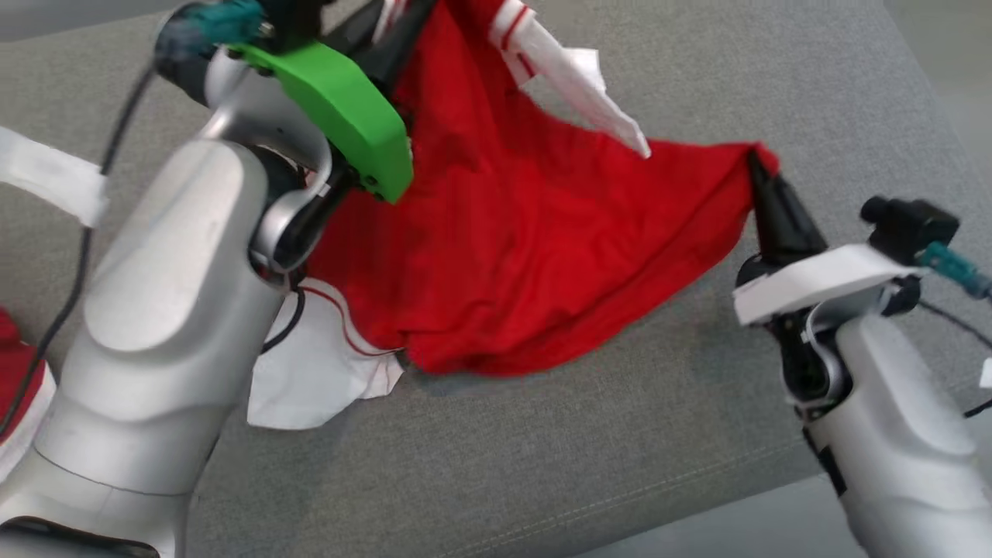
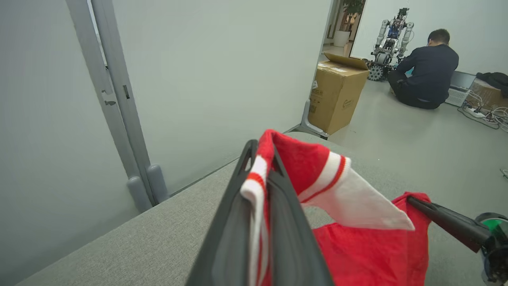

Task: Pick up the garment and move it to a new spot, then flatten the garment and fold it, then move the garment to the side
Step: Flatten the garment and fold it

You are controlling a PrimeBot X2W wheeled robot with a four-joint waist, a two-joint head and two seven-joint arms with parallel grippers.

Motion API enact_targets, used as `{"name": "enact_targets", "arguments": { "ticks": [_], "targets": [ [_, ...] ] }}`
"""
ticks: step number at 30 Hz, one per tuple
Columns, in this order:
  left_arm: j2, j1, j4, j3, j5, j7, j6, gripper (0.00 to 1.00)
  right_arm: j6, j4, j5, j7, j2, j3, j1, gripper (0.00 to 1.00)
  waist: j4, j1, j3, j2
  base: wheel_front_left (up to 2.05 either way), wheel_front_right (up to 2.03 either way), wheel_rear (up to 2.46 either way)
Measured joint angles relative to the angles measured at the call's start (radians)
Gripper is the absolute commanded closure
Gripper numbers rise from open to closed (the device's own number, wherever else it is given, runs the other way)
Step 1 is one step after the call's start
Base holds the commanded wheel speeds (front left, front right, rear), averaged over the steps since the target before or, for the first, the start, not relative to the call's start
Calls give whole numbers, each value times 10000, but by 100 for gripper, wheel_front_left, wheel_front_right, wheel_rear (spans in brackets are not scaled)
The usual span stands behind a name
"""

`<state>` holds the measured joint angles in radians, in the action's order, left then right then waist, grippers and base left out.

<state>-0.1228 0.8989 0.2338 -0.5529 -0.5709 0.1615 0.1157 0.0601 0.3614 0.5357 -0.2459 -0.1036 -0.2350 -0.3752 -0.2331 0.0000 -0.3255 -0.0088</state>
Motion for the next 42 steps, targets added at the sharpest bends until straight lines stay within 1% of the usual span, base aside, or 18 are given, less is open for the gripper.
{"name": "enact_targets", "arguments": {
  "ticks": [7, 10, 13, 15, 17, 20, 24, 27, 29, 32, 33, 35, 37, 39, 40, 41, 42],
  "targets": [
    [-205, 296, 140, 1799, -1662, -943, 35, 100, 12, -823, -424, -13, -1160, 660, -1812, 100, 436, 0, 630, 0, 0, 0, 0],
    [-382, 590, 61, 2031, -1839, -1137, 46, 100, 8, -1151, -619, -15, -1517, 832, -2418, 100, 555, 0, 802, 0, 0, 0, 0],
    [-397, 891, -228, 2429, -2625, -1319, 86, 100, -15, -1764, -663, -88, -1843, 1239, -3249, 100, 756, 0, 1000, 0, 0, 0, 0],
    [-405, 834, -169, 2506, -3047, -1214, 86, 100, -13, -1870, -660, -88, -1921, 1277, -3447, 100, 898, 0, 1084, 0, 0, 0, 0],
    [-476, 508, -96, 2305, -3285, -1032, 86, 100, 0, -1716, -625, -8, -1883, 1103, -3223, 100, 1045, 0, 1139, 0, 0, 0, 0],
    [-493, -607, 136, 1739, -3542, -897, 86, 100, 13, -1290, -529, 247, -1685, 756, -2197, 100, 1269, 0, 1151, 0, 0, 0, 0],
    [-589, -2417, 391, 819, -3609, -746, 86, 100, 12, -725, -318, 410, -1072, 337, -494, 100, 1526, 0, 1051, 0, 0, 0, 0],
    [-966, -3137, 359, 408, -3568, -1001, 86, 100, 19, -499, -531, 408, -899, -215, 267, 100, 1623, 0, 886, 0, 0, 0, 0],
    [-1338, -3451, 351, 280, -3542, -1292, 86, 100, 42, -391, -717, 305, -798, -541, 659, 100, 1671, 0, 758, 0, 0, 0, 0],
    [-1563, -3736, 495, 148, -3511, -1557, 86, 100, 44, -222, -721, 263, -759, -656, 1092, 100, 1685, 0, 732, 0, 0, 0, 0],
    [-1616, -3845, 564, 86, -3486, -1641, 86, 100, 44, -148, -721, 249, -748, -673, 1231, 95, 1681, 0, 748, 0, 0, 0, 0],
    [-1695, -4115, 830, -61, -3484, -1758, 88, 100, 52, 40, -732, 247, -727, -719, 1481, 91, 1676, 0, 810, 0, 0, 0, 0],
    [-1779, -4411, 991, -305, -3471, -1787, 88, 90, 59, 201, -805, 247, -736, -796, 1702, 79, 1674, 0, 880, 0, 0, 0, 0],
    [-1779, -4649, 1160, -489, -3471, -1891, 88, 89, 63, 353, -899, 247, -771, -878, 1864, 67, 1673, 0, 945, 0, 0, 0, 0],
    [-1776, -4716, 1210, -575, -3473, -1908, 88, 83, 86, 393, -895, 247, -777, -865, 1933, 56, 1675, 0, 976, 0, 0, 0, 0],
    [-1758, -4756, 1248, -610, -3475, -2006, 88, 64, 86, 410, -892, 247, -782, -840, 2008, 14, 1682, 0, 1006, 0, 0, 0, 0],
    [-1756, -4770, 1252, -587, -3475, -2136, 88, 0, 88, 424, -892, 247, -792, -838, 2052, 0, 1690, 0, 1033, 0, 0, 0, 0]
  ]
}}
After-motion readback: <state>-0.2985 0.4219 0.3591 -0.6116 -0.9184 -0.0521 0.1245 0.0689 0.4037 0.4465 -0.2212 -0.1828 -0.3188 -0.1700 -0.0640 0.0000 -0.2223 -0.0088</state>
